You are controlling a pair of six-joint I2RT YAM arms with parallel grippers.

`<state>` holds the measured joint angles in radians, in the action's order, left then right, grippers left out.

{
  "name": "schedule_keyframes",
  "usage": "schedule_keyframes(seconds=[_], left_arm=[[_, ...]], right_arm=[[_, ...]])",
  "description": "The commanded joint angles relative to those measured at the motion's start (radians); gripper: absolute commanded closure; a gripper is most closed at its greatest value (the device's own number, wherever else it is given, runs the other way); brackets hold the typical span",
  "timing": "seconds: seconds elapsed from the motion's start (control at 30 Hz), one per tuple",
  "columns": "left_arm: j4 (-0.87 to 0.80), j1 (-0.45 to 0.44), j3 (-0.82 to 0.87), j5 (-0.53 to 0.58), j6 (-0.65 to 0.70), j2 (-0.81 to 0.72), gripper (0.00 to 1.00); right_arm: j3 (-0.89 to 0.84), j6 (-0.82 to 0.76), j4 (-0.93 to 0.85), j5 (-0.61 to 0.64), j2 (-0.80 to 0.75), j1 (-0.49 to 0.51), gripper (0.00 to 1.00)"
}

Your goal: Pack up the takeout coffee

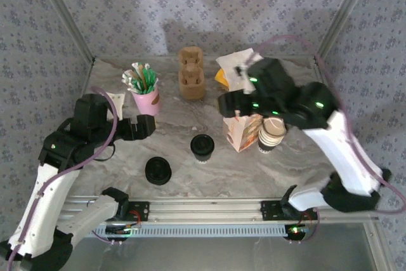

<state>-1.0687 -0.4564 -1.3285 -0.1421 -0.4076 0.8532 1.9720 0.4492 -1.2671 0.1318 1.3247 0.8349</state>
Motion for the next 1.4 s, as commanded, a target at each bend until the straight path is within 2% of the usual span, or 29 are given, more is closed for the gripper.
schedule_keyframes(seconds=[0.0, 0.07, 0.13, 0.3, 0.37, 0.47, 0.63, 0.7, 0.83, 0.97, 1.37], left_arm=[[0.050, -0.087, -0.052, 0.021, 0.055, 0.008, 0.02], [0.074, -0.152, -0.062, 0.066, 0.046, 0.020, 0.04], [0.100, -0.221, -0.072, 0.098, 0.036, 0.038, 0.05], [0.098, -0.360, -0.094, 0.167, 0.046, 0.111, 0.05], [0.012, -0.370, -0.137, 0.257, 0.003, 0.160, 0.05], [-0.121, -0.370, -0.184, 0.464, -0.131, 0.188, 0.04], [-0.204, -0.369, -0.103, 0.741, -0.348, 0.042, 0.01], [-0.241, -0.367, -0.080, 0.808, -0.394, -0.015, 0.00], [-0.261, -0.361, -0.055, 0.809, -0.347, -0.067, 0.00], [-0.209, -0.361, 0.000, 0.773, -0.291, -0.107, 0.00], [-0.110, -0.358, 0.046, 0.719, -0.157, -0.129, 0.00]], right_arm=[[-0.135, 0.066, 0.081, -0.088, -0.106, -0.077, 0.14], [-0.227, 0.053, 0.154, -0.160, -0.197, -0.121, 0.11], [-0.301, 0.043, 0.175, -0.160, -0.273, -0.148, 0.12], [-0.300, 0.047, 0.021, -0.141, -0.261, -0.175, 0.20], [-0.290, 0.070, -0.061, -0.155, -0.216, -0.129, 0.22], [-0.299, 0.117, -0.084, -0.085, -0.147, 0.037, 0.21], [-0.223, 0.146, -0.127, -0.044, 0.084, 0.144, 0.20], [-0.183, 0.149, -0.129, -0.029, 0.177, 0.180, 0.19], [-0.157, 0.151, -0.130, -0.038, 0.335, 0.196, 0.18], [-0.131, 0.125, -0.140, -0.059, 0.456, 0.182, 0.15], [-0.056, 0.082, -0.096, -0.178, 0.641, 0.093, 0.13]])
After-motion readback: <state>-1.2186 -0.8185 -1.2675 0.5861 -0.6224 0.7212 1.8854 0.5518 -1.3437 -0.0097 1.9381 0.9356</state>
